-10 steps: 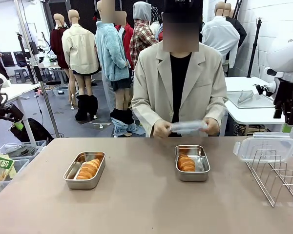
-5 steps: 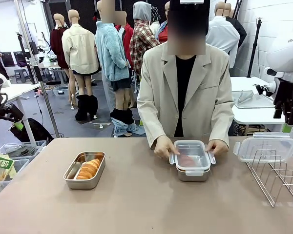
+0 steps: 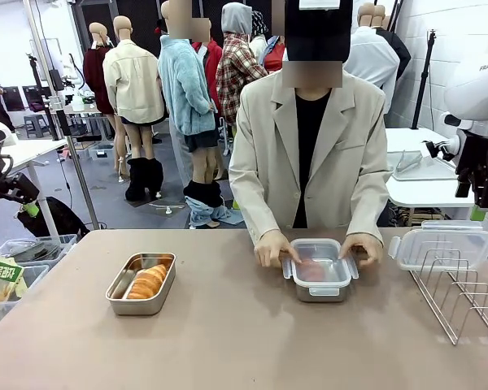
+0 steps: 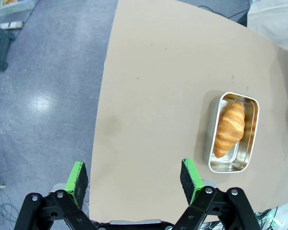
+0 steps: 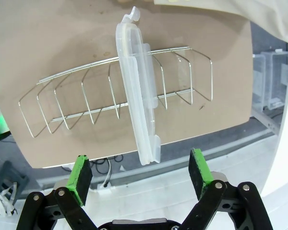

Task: Place the bread in airtight containers.
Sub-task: Pick up one Airtight Container lid and hand it to the human.

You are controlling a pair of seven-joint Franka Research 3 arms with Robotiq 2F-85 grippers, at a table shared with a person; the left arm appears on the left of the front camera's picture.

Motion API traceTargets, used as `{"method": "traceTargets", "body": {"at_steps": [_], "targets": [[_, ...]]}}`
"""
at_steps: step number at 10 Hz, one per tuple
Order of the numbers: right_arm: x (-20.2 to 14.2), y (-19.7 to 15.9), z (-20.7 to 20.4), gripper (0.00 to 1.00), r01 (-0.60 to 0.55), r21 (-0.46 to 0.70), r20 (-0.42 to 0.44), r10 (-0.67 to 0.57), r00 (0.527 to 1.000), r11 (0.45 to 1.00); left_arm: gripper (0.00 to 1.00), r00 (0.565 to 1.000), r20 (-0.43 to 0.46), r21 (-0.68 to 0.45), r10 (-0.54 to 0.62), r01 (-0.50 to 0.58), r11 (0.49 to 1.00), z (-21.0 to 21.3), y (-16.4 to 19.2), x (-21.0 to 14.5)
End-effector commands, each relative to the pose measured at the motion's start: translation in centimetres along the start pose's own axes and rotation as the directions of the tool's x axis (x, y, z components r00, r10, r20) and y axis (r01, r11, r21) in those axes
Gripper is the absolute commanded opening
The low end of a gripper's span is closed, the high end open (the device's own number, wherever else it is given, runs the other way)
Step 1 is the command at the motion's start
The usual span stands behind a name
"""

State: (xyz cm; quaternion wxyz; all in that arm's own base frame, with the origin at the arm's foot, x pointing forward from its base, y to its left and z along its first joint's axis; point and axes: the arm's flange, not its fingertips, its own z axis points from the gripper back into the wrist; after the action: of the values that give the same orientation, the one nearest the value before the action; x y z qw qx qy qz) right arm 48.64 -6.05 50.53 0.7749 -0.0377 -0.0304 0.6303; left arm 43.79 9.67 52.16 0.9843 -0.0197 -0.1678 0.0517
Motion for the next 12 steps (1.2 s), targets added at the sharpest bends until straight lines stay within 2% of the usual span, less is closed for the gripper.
{"method": "traceTargets", "body": {"at_steps": [1,12], "targets": [[-0.12,-0.13,-0.11,1.0,-0.013,0.002,0.003,0.013,1.0,1.0,1.0,1.0,0.002,0.008,0.002,-0.002,1.0,0.13,0.17,0.04],[-0.12,-0.13,-0.11,1.0,-0.013,0.002,0.003,0.013,1.0,1.0,1.0,1.0,0.002,0.008,0.002,-0.002,1.0,0.13,0.17,0.04]]}}
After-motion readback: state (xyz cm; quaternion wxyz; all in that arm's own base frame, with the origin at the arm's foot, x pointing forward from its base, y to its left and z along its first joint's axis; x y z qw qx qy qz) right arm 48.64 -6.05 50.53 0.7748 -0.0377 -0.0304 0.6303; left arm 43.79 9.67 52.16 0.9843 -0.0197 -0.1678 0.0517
